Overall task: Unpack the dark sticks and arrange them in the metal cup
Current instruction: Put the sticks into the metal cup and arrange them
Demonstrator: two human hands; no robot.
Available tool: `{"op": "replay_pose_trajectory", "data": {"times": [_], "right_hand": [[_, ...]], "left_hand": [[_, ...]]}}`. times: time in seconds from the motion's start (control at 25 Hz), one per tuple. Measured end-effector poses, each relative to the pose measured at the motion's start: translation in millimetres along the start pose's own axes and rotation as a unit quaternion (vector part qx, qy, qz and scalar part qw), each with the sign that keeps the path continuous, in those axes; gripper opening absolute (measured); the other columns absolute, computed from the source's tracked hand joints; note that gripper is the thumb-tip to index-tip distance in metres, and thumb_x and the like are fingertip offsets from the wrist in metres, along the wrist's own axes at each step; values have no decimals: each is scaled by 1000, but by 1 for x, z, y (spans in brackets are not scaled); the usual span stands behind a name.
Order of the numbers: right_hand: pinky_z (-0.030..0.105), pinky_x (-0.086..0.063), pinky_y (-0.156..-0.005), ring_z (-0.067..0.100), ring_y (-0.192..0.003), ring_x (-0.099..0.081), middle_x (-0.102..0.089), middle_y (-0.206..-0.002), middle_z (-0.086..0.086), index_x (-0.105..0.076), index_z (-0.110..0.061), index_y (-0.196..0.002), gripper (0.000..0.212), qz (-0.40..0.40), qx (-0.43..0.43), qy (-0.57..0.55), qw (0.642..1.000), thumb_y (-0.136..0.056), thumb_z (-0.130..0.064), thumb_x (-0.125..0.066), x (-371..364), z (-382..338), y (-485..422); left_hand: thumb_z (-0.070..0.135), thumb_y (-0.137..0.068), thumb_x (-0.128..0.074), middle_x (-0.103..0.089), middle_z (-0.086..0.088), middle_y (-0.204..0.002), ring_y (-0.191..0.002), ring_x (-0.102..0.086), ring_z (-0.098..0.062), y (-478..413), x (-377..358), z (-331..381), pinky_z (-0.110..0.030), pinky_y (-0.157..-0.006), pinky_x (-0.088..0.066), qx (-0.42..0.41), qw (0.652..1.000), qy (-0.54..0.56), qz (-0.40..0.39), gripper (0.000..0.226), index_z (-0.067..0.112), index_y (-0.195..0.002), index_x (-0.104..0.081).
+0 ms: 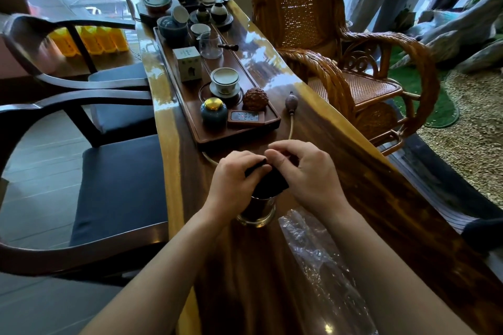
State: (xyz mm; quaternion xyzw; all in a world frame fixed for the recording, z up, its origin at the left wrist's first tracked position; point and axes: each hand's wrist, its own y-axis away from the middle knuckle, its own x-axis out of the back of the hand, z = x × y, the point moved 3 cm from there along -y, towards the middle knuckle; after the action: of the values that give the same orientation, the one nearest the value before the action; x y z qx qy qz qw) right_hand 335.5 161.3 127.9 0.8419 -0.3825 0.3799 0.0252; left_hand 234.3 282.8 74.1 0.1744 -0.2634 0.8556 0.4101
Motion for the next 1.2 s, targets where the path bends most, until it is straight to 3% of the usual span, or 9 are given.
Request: {"op": "replay_pose_trajectory", "data": {"times": [0.12,0.24,0.36,0.48,0.6,0.72,0.96,1.12,1.2], "right_hand": [[39,-61,-77,5,-86,-69,-75,-90,-12,-76,-24,-101,13,61,-90,-37,993,-97,-29,-64,17,34,20],[35,-61,-77,2,-84,-69,-74,-87,-13,-75,-28,-100,9,51,-168,-66,982,-93,-30,-69,11,57,45],[16,-54,-66,-3,-81,-65,-70,-82,-14,-71,-31,-101,18,23,-161,-62,985,-84,-31,-78,-8,55,51],[16,-53,-65,-2,-79,-66,-69,-82,-15,-69,-29,-100,20,25,-156,-29,987,-83,-33,-80,-20,51,42],[25,-58,-70,3,-79,-67,-72,-83,-11,-72,-24,-96,13,39,-139,-5,990,-85,-29,-79,-22,51,33],[23,-55,-68,3,-77,-67,-72,-80,-11,-75,-22,-89,3,62,-113,0,992,-87,-20,-76,-19,49,30],[30,-60,-71,7,-80,-68,-74,-85,-5,-77,-14,-91,8,109,-34,17,993,-85,-9,-77,-10,33,31],[28,-58,-72,10,-80,-68,-73,-86,0,-76,-11,-93,8,141,40,25,989,-86,-7,-76,2,11,25],[24,-57,-73,9,-80,-67,-74,-87,0,-76,-11,-93,8,124,81,30,989,-86,-8,-76,4,0,22]], "left_hand": [[14,-92,-70,-73,7,-98,-95,-69,-7,3,4,-8,-37,-83,-61,51,997,47,20,18,17,-109,-76],[14,-92,-69,-73,7,-97,-94,-70,-8,6,3,-13,-38,-81,-62,73,994,69,31,18,15,-109,-75],[12,-92,-69,-75,3,-99,-96,-71,-9,10,0,-11,-41,-83,-61,76,993,80,37,18,12,-109,-75],[13,-92,-69,-75,0,-100,-97,-72,-11,13,-2,-11,-42,-83,-61,75,994,72,35,18,11,-109,-75],[12,-91,-70,-75,0,-98,-95,-72,-10,14,-1,-12,-41,-82,-62,72,995,62,35,18,11,-108,-75],[10,-90,-71,-76,0,-97,-94,-72,-11,15,-1,-12,-41,-83,-62,75,994,67,32,18,10,-108,-76],[11,-89,-73,-76,0,-97,-91,-72,-10,13,-1,-7,-36,-79,-62,53,997,55,31,19,10,-108,-76],[13,-87,-74,-73,5,-102,-94,-68,-3,9,-2,1,-23,-79,-59,28,998,46,20,23,14,-111,-76],[13,-87,-74,-72,5,-104,-96,-68,-5,8,-3,6,-23,-81,-59,18,998,55,10,23,14,-110,-77]]}}
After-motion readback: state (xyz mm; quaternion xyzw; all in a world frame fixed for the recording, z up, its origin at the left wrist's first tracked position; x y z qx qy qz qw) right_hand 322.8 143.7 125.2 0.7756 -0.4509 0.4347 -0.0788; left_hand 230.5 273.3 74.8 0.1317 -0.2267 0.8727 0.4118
